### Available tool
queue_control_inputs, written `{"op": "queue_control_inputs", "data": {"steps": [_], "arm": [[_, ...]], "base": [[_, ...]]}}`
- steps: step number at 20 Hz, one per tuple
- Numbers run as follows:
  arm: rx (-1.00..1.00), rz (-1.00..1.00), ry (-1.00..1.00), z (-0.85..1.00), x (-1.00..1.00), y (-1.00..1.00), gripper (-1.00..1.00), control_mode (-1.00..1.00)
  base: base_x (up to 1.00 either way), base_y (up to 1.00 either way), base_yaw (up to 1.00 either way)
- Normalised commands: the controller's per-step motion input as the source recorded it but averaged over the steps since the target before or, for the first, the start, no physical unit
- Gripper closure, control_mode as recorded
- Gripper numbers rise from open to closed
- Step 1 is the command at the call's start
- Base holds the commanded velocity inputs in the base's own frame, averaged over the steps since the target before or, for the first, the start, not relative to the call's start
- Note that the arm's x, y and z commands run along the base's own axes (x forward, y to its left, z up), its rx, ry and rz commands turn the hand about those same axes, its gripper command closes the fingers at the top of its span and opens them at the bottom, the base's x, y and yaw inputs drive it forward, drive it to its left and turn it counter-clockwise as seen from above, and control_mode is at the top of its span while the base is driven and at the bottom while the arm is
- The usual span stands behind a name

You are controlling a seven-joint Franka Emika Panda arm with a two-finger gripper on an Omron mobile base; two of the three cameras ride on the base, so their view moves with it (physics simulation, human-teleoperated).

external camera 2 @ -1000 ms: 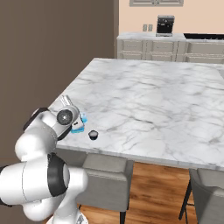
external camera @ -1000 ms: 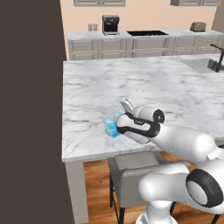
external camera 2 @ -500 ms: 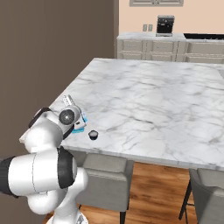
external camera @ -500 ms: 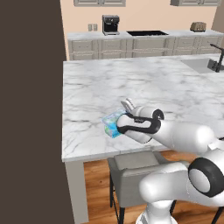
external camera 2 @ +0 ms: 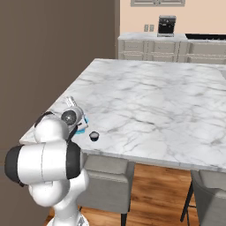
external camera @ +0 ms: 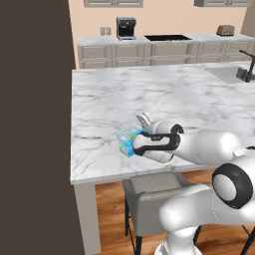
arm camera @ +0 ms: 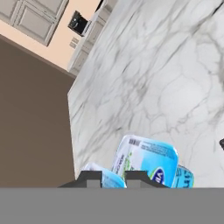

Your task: Stack the yogurt containers by placing the smaller containers on top of the larger containers.

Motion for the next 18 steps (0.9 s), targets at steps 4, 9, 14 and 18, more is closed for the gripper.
{"op": "queue_control_inputs", "data": {"steps": [4,9,14,18], "arm": [[0.00,-0.02,0.00,-0.16,0.17,0.00,1.00,-1.00],[0.00,-0.02,0.00,-0.16,0.15,0.00,1.00,-1.00],[0.00,-0.02,0.00,-0.16,0.17,0.00,1.00,-1.00],[0.00,-0.03,0.00,-0.12,0.19,0.02,1.00,-1.00]], "base": [[0.00,0.00,0.00],[0.00,0.00,0.00],[0.00,0.00,0.00],[0.00,0.00,0.00]]}}
